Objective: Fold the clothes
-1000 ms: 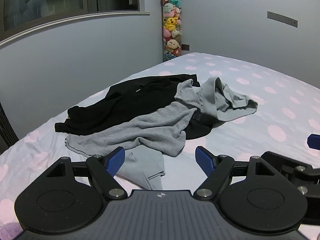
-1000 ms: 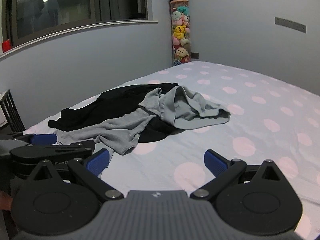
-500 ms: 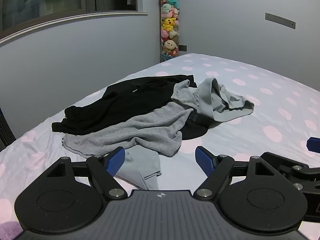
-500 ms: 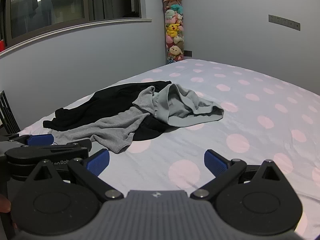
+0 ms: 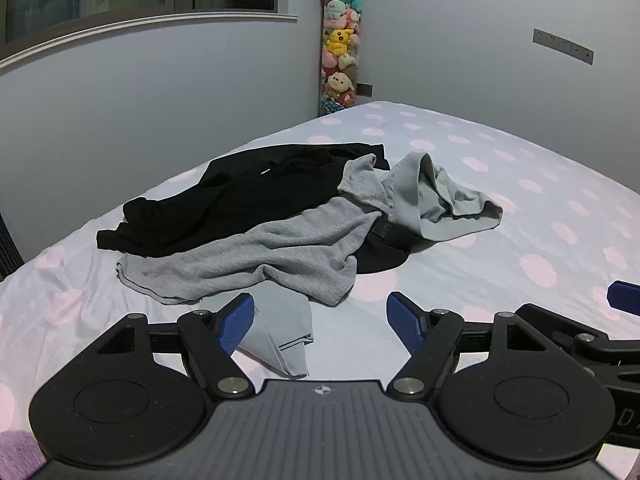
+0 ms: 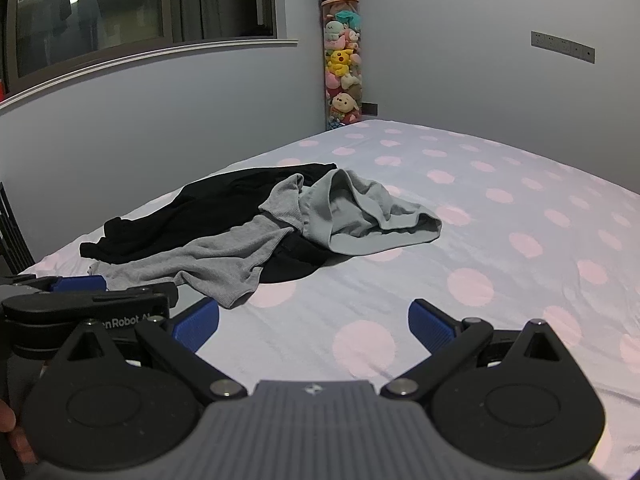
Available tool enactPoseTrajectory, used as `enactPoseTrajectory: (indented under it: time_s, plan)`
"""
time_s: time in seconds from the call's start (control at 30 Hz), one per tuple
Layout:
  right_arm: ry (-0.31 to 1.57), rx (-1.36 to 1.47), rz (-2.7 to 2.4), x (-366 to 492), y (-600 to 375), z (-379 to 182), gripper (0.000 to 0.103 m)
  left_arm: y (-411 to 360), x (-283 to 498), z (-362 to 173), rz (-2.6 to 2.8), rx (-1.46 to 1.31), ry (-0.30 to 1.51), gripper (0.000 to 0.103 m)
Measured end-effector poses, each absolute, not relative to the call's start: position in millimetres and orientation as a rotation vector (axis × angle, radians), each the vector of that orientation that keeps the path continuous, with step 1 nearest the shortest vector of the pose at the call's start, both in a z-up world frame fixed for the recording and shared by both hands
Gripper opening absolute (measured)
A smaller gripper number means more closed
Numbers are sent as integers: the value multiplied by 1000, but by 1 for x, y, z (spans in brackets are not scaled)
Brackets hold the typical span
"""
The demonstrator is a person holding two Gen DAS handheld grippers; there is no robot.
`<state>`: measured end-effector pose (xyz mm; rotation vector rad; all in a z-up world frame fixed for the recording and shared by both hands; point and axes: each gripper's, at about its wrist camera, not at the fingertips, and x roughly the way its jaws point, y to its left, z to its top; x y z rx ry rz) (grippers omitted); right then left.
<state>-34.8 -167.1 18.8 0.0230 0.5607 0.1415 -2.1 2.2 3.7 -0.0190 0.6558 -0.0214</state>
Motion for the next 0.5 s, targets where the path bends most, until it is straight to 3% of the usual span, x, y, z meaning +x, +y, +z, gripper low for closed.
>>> enactPoseTrajectory:
  time_s: [0.5]
  plan:
    - [554,21,141,-35,-167,21,102,5,-4,6,-12,-30,661,69]
